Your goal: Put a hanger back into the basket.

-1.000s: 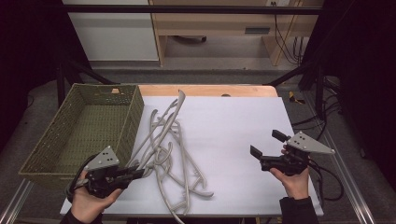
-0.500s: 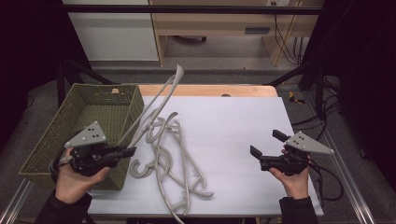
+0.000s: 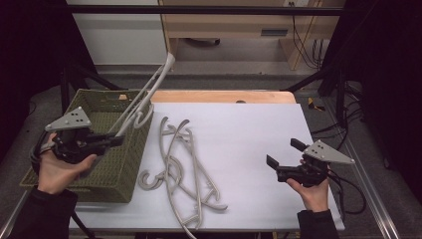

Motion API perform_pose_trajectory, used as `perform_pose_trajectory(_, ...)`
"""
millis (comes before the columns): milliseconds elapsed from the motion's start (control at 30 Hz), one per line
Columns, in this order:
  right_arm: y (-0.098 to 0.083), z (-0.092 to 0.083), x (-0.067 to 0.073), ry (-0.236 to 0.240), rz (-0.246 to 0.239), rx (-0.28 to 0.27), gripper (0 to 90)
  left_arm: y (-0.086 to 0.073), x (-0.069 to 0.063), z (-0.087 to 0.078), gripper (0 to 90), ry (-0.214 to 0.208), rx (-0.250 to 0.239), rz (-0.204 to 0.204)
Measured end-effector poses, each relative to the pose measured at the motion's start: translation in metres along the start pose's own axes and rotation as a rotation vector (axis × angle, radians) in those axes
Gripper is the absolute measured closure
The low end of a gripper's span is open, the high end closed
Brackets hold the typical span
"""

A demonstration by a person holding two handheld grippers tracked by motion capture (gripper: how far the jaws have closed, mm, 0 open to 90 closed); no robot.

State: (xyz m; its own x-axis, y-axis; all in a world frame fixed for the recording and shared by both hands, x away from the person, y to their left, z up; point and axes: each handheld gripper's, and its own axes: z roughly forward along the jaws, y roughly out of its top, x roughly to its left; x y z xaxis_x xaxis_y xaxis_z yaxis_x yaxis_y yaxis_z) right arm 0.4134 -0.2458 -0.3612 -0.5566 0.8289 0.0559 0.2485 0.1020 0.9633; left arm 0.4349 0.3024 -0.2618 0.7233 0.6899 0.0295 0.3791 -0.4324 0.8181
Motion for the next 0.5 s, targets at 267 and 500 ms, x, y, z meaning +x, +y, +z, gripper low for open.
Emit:
perform_pose_trajectory(267, -0.001, 0.002, 0.000, 0.004, -0.005, 0.018, 1.6, -0.016, 0.034, 0.003, 81.7, 0.026, 0.050, -0.013)
perform_pose_trajectory(500, -0.001, 0.003, 0.000, 0.005, -0.005, 0.016, 1.7, -0.037, 0.067, -0.001, 81.7, 0.078, 0.095, -0.044)
